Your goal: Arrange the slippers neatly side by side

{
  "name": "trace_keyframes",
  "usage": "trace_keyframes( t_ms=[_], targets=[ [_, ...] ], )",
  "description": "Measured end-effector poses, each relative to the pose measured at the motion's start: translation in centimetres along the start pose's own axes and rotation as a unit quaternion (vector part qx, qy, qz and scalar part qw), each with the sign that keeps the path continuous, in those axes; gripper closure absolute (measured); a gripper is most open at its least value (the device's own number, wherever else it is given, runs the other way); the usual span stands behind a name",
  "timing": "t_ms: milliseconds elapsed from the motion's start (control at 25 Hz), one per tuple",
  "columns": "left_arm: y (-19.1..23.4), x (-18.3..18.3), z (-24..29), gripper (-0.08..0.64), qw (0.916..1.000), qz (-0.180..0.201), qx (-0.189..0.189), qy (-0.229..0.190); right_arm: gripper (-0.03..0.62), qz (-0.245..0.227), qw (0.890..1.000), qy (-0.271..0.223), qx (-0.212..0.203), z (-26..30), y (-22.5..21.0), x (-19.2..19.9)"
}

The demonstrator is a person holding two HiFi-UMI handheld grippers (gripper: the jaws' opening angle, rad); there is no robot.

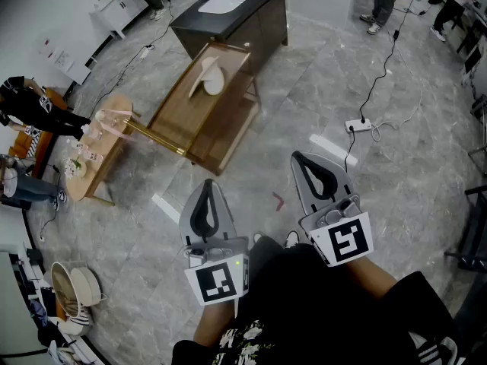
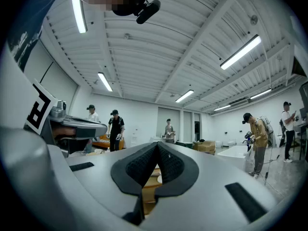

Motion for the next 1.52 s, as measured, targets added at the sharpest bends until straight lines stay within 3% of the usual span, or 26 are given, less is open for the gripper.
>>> trace_keyframes(
  t_ms=[160, 560, 920, 1520],
  targets=[
    [-0.8, -0.1, 0.2, 0.560, 0.9998, 0.003, 0.003, -0.021, 0.595, -0.002, 1.000, 0.003, 0.001, -0.5, -0.6, 0.2],
    [-1.3, -0.5, -0.1, 0.560, 0.9999, 0.008, 0.007, -0.008, 0.595, 0.023, 0.999, -0.022, 0.014, -1.9, -1.3, 0.2],
    [-0.9, 0.6, -0.1, 0.560, 1.0000, 0.004, -0.005, 0.004, 0.594, 0.033, 0.999, 0.009, 0.016, -2.4, -1.8, 2.1],
    [0.7, 3.3, 4.2, 0.560, 0.9997, -0.012, 0.004, 0.023, 0.594, 0.028, 0.999, 0.042, 0.014, 1.8, -3.4, 3.8]
  ],
)
Point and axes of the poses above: the fingertips, and each gripper's own axes: z forward along the fingers, y to its left, x out of its underside, the point moved 9 cm from there along -z, backward along the fingers, and after that the axes turned 6 degrees about z, right-handed, at the moved point
